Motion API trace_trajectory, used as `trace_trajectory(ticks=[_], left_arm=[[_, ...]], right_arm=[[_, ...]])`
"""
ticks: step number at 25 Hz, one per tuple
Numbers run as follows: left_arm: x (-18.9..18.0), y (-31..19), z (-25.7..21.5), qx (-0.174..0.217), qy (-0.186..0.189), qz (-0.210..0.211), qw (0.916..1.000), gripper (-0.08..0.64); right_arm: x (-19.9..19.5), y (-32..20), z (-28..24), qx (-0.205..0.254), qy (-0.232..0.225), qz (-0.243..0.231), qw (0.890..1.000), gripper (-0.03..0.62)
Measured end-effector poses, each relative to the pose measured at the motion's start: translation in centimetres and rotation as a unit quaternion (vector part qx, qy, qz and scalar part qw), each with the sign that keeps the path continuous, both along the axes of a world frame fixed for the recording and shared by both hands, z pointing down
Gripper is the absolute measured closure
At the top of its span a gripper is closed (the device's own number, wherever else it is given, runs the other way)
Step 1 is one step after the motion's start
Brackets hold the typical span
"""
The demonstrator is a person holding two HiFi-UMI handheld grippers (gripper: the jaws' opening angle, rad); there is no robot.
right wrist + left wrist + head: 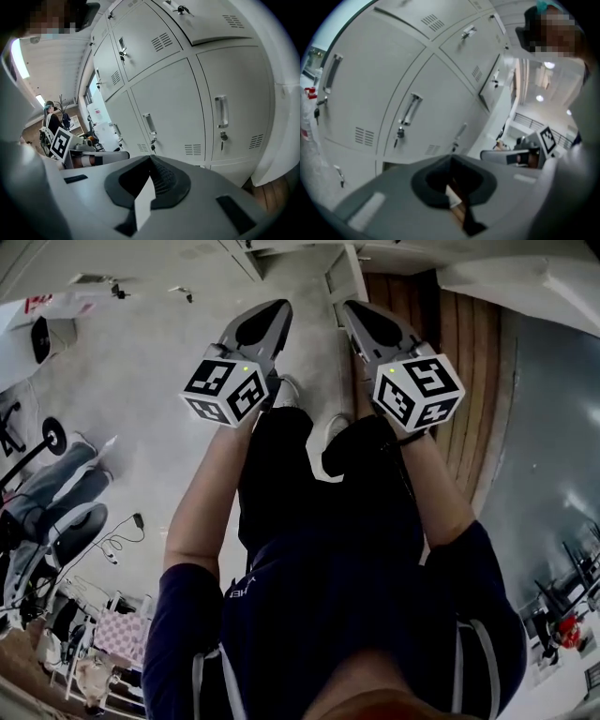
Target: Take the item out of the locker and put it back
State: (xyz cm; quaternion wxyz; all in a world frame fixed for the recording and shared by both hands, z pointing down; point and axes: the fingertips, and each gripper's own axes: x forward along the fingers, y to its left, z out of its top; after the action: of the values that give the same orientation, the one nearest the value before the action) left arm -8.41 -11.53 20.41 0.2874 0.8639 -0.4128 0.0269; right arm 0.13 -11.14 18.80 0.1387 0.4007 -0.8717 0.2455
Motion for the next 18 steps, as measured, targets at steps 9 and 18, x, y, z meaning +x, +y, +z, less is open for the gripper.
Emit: trace_trajectory(ticks=[9, 18], left_arm=[[2.1, -3.1, 8.9, 0.031, -0.001, -0.007, 0.9995, 0.557], [3.4, -5.8, 16.6, 0.05, -0.011, -0.021, 0.9985, 0.557]], right_arm=[[0.3, -2.3, 9.6, 0.028, -0.022, -0.005, 0.999, 0.589], [-0.5, -4.0, 17.4, 0.049, -0.036, -0.013, 0.998, 0.589]])
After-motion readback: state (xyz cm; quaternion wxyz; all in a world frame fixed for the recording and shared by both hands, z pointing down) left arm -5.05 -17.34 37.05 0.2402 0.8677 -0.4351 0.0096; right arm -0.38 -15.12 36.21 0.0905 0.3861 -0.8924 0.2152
